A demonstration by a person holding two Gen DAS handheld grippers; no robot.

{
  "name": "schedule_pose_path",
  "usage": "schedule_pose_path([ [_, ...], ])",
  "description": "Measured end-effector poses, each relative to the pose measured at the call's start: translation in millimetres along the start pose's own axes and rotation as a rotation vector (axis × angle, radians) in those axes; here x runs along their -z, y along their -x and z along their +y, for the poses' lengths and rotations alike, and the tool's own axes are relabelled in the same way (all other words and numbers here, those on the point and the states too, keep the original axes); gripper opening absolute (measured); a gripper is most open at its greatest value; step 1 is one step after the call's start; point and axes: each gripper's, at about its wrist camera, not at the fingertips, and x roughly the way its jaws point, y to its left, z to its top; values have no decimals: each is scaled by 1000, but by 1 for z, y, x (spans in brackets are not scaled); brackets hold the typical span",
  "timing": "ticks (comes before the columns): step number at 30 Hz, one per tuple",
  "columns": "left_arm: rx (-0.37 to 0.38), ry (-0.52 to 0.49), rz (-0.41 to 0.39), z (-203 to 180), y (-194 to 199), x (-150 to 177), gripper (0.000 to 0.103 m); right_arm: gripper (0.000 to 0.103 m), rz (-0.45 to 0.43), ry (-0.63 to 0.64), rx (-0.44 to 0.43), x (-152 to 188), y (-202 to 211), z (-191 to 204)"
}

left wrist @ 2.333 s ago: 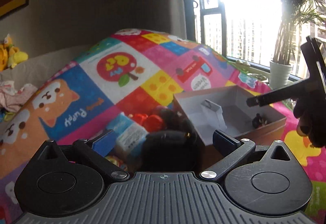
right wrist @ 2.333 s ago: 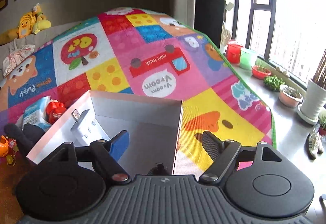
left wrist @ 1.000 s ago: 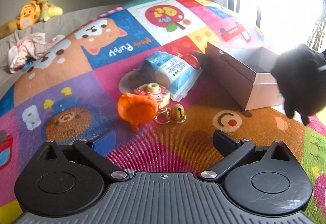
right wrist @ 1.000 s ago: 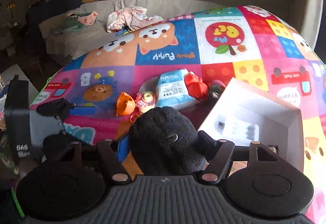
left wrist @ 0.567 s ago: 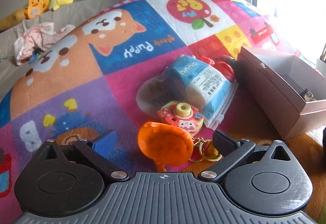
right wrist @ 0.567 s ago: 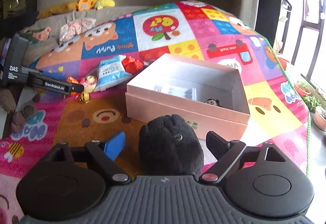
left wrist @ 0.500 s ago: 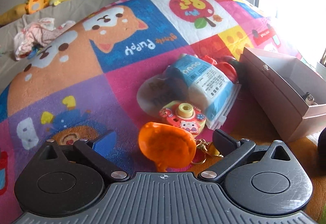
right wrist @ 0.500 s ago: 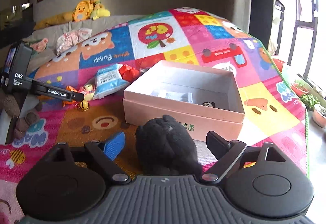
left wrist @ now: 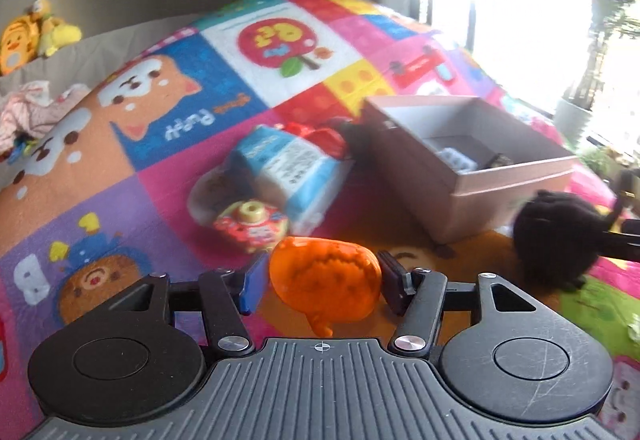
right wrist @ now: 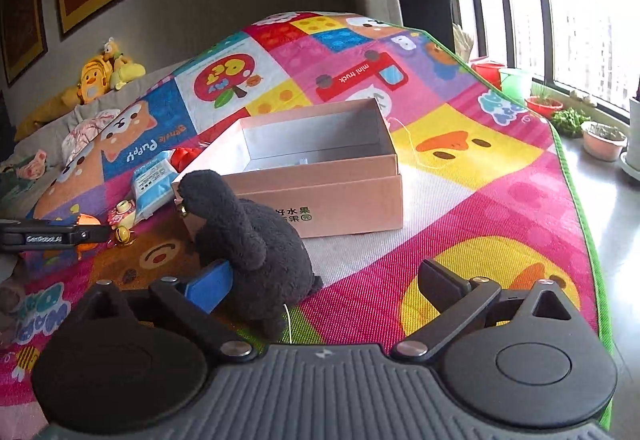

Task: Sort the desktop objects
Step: 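Grasp the black plush toy with the right tool while the left tool grasps the orange cup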

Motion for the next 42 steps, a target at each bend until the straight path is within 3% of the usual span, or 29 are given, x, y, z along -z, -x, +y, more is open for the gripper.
schedule_pose_path([
  [3,97,-77,-9,-28,12,6,66,101,2,8,1,2,-1,3],
  [5,129,-119,17,-43,13,13,78,102,0,17,6,3,0,5],
  [6,130,-144,31,-50,13,18,85,103,-1,18,10,4,0,6],
  [10,106,-204,58,-64,16,33,94,103,0,11,13,4,-1,5],
  [18,181,-171,83,-75,12,38,96,103,8,24,18,5,-3,8],
  [26,162,-181,47,-90,-14,27,95,103,11,27,24,5,-3,9],
  [33,224,-143,81,-88,-44,14,76,103,15,27,22,6,-4,9],
  [35,217,-153,67,-91,-47,12,66,103,18,24,20,6,-5,9],
  [36,217,-153,70,-91,-47,12,56,103,19,24,20,6,-5,9],
  [42,193,-157,68,-81,-25,20,55,103,26,112,-11,2,-7,21],
])
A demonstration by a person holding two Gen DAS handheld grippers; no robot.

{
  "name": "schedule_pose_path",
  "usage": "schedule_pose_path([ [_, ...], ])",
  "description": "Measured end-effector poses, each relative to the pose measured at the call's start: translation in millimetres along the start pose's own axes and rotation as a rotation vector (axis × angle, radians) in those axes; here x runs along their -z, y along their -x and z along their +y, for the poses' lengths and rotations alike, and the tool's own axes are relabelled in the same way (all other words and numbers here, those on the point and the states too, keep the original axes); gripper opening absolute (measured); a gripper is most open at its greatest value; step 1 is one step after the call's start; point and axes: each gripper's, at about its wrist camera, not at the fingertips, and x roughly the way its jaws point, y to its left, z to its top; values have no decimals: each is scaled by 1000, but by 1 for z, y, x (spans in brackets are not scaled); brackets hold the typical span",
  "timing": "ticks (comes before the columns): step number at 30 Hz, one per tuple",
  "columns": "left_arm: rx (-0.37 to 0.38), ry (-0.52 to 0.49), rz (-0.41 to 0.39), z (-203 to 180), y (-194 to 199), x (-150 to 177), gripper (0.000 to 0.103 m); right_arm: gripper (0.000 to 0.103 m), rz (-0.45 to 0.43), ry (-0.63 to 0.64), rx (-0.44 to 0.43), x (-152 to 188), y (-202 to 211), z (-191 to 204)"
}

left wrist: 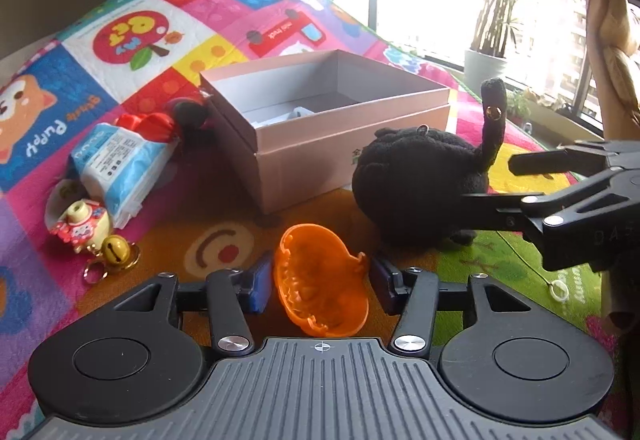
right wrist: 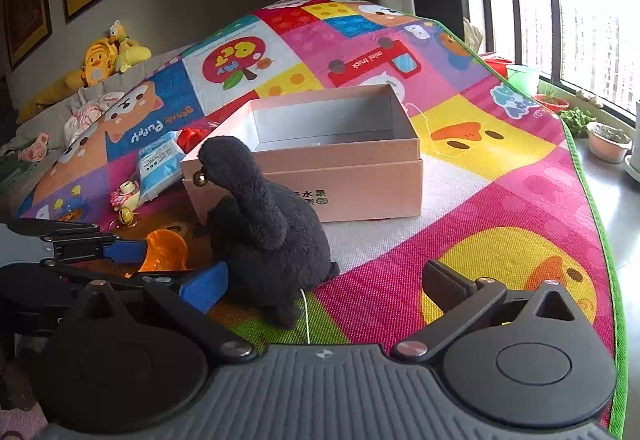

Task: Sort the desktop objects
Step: 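Grasp the black plush toy with the right tool while the left tool grasps the orange cup, then drop the plush toy and orange cup into the white box, opening both tools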

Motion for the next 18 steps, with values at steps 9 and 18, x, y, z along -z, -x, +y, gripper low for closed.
schedule_pose_path([
  [9,-32,36,36,14,40,28,55,103,38,260,-18,-16,-23,42],
  [18,-56,25,-16,12,47,8,55,68,82,227,-69,-45,-6,33],
])
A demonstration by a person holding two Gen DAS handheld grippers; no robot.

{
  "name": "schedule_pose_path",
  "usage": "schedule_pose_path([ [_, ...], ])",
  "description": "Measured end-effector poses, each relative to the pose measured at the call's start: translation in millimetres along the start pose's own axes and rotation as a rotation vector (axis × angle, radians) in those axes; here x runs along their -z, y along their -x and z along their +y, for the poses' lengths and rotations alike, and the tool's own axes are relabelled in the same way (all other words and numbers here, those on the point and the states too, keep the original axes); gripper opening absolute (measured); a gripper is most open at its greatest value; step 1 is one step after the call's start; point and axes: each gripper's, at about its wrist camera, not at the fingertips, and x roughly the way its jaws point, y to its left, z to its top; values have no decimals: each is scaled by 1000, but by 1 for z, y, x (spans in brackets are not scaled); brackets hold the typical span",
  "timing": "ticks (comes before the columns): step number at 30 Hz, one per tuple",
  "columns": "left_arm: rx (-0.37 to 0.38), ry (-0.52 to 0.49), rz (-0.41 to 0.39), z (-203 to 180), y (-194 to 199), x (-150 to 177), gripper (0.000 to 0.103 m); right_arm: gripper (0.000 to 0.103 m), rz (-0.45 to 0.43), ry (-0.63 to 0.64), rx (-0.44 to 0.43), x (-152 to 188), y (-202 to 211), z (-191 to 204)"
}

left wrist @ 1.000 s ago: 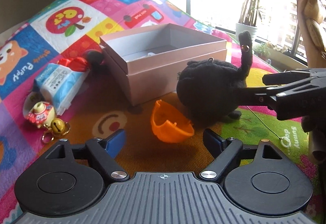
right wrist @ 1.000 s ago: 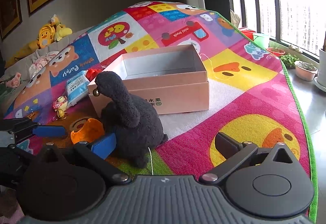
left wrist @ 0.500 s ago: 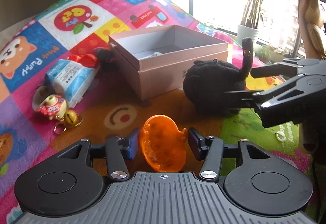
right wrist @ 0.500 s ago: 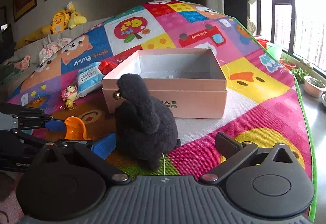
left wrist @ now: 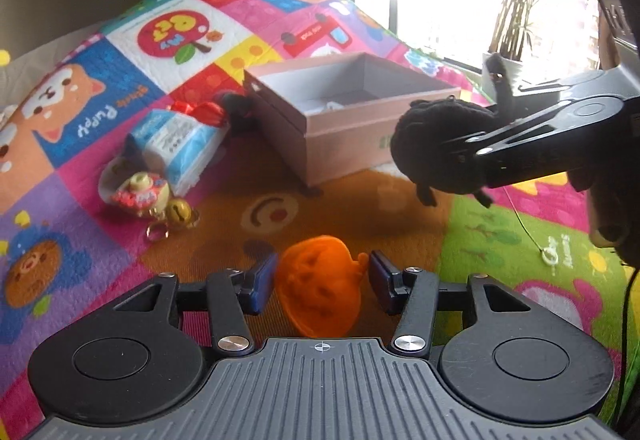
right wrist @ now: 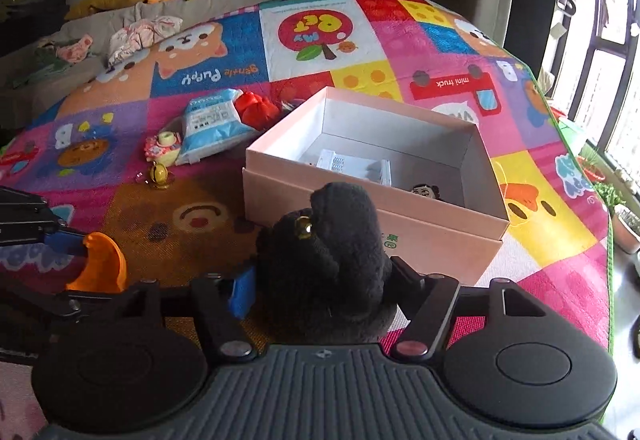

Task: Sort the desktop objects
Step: 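Drop the plush toy and orange cup into the white box, opening both tools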

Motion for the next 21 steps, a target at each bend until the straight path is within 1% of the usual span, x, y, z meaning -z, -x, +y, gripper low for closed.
schedule_pose_path([
  [2,-5,-18,-56,0,4,-22,55,68,-50,-63,-22,-13,29,-17],
  [4,-6,-49,-138,-3,5,-54,55,68,-125,-118,-20,-29,59,-36],
  [6,-5,-63,-208,-8,0,-86,55,68,-203,-136,18,-44,82,-50],
  [8,-4,-35,-264,-9,-11,-116,57,68,-269,-117,92,-56,97,-57],
  [9,-7,-14,-286,-8,-19,-129,68,68,-288,-117,118,-62,100,-61],
  [10,-13,8,-293,-4,-26,-140,83,68,-296,-123,128,-66,102,-66],
  [11,-20,42,-295,1,-32,-147,86,68,-302,-128,134,-71,103,-69],
  [13,-23,119,-277,17,-36,-147,88,68,-313,-128,159,-77,101,-73],
  [14,-17,150,-266,24,-35,-140,90,68,-312,-125,168,-80,99,-75],
  [15,-21,169,-255,31,-33,-130,95,68,-307,-123,172,-82,94,-76],
  [17,-56,168,-221,37,-30,-107,95,68,-289,-128,163,-88,80,-77],
  [21,-131,141,-116,46,-29,-54,96,68,-234,-165,112,-108,35,-78],
])
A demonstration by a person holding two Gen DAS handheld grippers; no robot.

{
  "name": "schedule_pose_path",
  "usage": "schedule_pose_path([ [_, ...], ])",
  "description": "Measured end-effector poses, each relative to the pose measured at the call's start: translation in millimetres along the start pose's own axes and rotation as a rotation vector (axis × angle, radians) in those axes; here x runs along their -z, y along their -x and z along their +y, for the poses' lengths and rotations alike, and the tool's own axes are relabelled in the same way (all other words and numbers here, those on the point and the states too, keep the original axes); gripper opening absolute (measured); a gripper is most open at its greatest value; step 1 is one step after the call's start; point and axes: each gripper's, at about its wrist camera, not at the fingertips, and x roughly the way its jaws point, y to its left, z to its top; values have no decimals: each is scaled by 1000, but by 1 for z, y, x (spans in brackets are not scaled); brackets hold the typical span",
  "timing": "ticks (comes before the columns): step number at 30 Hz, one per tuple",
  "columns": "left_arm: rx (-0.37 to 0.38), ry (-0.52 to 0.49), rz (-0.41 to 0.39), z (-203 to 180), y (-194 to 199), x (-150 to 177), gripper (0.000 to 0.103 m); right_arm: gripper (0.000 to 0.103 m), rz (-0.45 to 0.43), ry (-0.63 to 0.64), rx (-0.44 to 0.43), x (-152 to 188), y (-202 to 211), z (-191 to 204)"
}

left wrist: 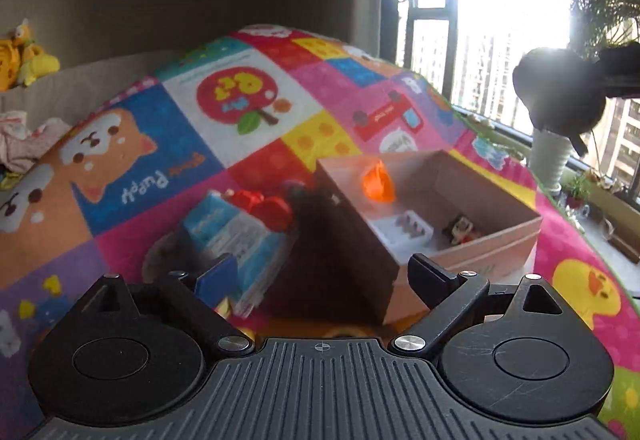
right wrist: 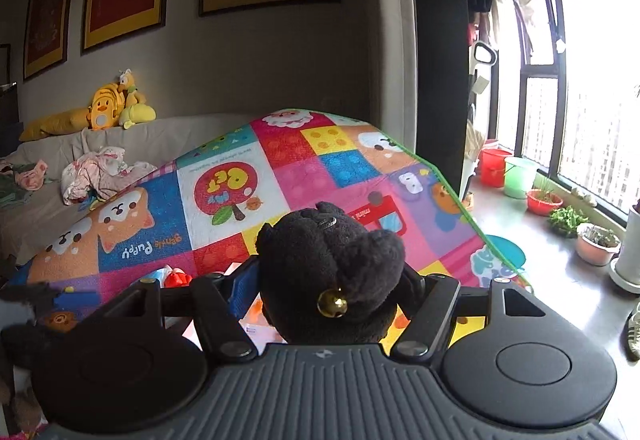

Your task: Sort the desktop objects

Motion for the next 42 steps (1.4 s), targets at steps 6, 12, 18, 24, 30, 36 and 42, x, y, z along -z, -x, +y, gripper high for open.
schedule_pose_path([
  [6,-52,-21,45,15,8,34,98,77,84,-57,0,-10,-79,15],
  [12,-139,-7,46,34,13,51,101,86,78,-36,21,2,-77,25],
  [18,-199,52,75,51,4,56,101,89,92,-12,6,0,-73,37],
  [24,-170,109,76,60,6,59,102,91,128,-6,-85,-6,-90,66],
  [30,-154,115,67,58,7,60,103,92,252,-143,4,-4,-170,42],
  [36,-148,118,73,59,6,61,103,75,449,-149,79,33,-233,32],
  [42,-137,128,81,61,5,61,103,67,499,2,28,29,-188,36],
])
